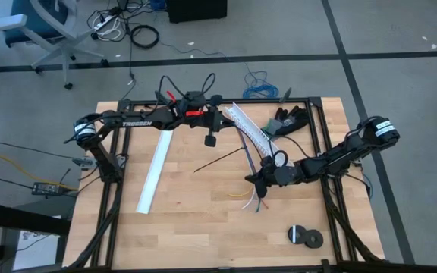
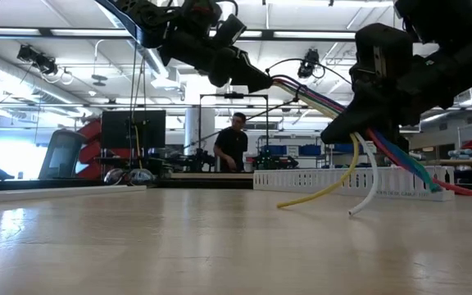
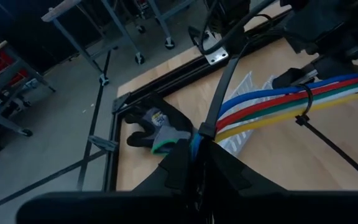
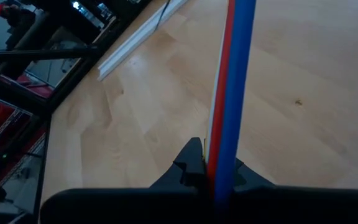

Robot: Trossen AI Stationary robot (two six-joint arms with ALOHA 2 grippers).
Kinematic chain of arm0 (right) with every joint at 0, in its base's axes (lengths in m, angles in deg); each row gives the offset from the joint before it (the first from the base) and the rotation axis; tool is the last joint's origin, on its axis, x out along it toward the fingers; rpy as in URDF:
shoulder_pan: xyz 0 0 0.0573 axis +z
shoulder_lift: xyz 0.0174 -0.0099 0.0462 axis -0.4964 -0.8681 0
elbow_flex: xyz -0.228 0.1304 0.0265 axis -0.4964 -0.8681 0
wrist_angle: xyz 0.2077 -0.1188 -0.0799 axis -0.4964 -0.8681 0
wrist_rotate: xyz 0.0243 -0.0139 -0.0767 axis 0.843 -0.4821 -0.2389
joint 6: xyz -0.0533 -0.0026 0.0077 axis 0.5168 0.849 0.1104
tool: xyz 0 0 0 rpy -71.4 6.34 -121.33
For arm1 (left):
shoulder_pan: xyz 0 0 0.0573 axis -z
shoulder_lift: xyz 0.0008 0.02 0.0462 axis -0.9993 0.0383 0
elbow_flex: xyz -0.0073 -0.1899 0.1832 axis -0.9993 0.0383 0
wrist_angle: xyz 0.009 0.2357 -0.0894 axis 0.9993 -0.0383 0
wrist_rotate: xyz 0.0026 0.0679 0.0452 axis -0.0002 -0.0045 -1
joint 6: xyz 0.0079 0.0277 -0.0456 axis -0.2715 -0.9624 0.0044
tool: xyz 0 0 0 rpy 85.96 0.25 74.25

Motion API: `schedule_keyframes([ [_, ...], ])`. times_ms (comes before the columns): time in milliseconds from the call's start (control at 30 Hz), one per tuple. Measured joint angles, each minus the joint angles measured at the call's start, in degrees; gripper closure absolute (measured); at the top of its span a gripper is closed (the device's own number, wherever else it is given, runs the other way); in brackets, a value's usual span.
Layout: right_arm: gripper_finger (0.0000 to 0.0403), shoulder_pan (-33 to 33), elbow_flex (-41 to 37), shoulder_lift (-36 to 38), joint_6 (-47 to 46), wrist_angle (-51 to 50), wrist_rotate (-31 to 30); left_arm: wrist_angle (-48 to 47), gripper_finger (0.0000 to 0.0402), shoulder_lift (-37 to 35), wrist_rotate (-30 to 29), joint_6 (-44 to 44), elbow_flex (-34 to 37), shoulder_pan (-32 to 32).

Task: Ziptie cables
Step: Put the cable wires into the white cable duct

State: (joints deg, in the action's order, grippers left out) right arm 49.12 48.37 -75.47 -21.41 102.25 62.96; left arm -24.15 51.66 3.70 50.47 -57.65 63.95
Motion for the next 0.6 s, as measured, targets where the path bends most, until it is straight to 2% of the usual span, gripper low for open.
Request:
schedule_keyframes([
  [100,0.0402,0.0,0.0,2.8,-0.1,-3.8,0.4,-0.8,0.0362,0.0,0.0,-0.9,-0.1,-0.3],
  [233,0.0402,0.1,0.2,11.2,-1.7,-14.9,0.4,-3.8,0.0363,0.3,0.0,-3.2,-0.2,-1.2],
  [333,0.0402,0.0,4.3,18.7,-3.2,-32.6,-0.6,-4.2,0.0363,1.1,1.3,-5.2,-0.3,-2.0],
  [433,0.0403,-1.2,11.2,22.9,-5.1,-51.6,-1.4,-2.6,0.0364,2.2,2.0,-7.8,-0.6,-2.7],
  [533,0.0403,-4.0,18.0,23.0,-4.3,-64.4,0.0,-2.8,0.0364,4.2,2.6,-12.0,-0.5,-3.4],
  [600,0.0403,-7.0,22.3,21.9,-3.4,-70.6,3.0,-3.1,0.0366,6.0,2.9,-14.5,-1.5,-3.8],
])
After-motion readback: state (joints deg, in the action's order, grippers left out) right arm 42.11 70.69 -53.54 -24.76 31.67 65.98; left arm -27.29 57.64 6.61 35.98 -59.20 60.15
